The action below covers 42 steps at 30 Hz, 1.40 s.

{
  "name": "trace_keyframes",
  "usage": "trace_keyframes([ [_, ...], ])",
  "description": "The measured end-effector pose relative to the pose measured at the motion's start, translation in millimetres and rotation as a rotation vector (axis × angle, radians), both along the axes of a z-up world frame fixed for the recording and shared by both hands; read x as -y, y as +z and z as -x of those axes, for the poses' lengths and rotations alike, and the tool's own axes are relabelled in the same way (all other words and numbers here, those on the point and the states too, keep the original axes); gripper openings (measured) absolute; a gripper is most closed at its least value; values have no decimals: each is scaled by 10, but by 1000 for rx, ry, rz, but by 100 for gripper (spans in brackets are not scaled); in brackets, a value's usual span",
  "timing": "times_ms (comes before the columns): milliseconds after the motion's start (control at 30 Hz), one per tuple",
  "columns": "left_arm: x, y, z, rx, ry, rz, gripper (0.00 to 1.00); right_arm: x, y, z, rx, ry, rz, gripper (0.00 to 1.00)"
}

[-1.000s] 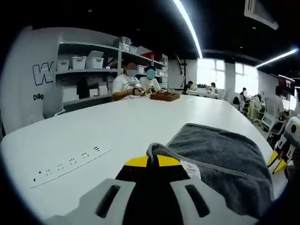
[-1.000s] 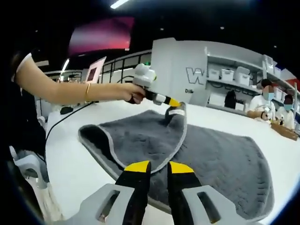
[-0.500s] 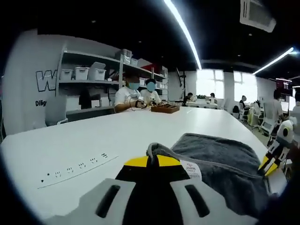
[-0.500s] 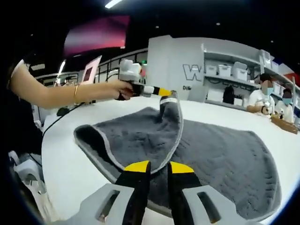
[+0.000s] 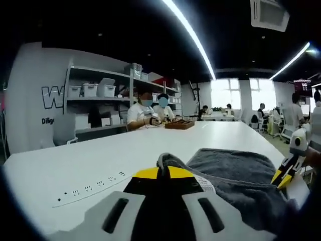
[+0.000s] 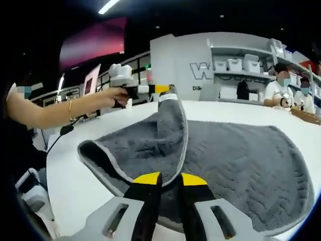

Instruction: Open the folded towel by lifting each exposed corner and separating the folded layers until the towel lies flat within the target outline without major curled edges

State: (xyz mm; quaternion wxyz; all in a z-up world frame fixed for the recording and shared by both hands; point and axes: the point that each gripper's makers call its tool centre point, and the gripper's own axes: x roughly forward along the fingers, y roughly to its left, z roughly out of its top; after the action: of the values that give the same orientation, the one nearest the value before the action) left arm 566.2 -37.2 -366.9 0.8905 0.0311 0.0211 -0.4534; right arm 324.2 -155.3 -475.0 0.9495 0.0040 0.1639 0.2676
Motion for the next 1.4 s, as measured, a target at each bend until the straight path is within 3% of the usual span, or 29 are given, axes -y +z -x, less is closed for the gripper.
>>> trace_keyframes([
  [133,-73,15,8,42,2,-23,3,-29,18,-13,3,6,4,3],
  [200,-122,94,42,100,2,-13,3,-66,64,2,23,21,3,0],
  [433,-271,131,63,108,24,3,3,-177,173,26,69,50,20,0],
  [467,-313,124,64,103,30,0,3,-186,258,-13,109,46,9,0],
  [600,-464,125,57,98,52,-2,3,-320,458,-2,171,82,-50,0],
  [633,-524,138,65,95,64,1,3,-410,530,30,176,111,-85,0],
  [700,-604,165,69,94,78,5,3,-461,586,39,186,120,-77,0],
  [800,-718,254,101,143,85,-7,3,-662,765,99,221,188,-119,0],
  [900,-785,293,133,152,94,-16,3,-770,831,127,232,226,-116,0],
  [1000,-922,404,187,183,104,-28,3,-1083,1048,193,281,301,-115,0],
  [1400,-1264,591,260,214,93,-58,3,-1892,1149,475,309,502,-130,0],
])
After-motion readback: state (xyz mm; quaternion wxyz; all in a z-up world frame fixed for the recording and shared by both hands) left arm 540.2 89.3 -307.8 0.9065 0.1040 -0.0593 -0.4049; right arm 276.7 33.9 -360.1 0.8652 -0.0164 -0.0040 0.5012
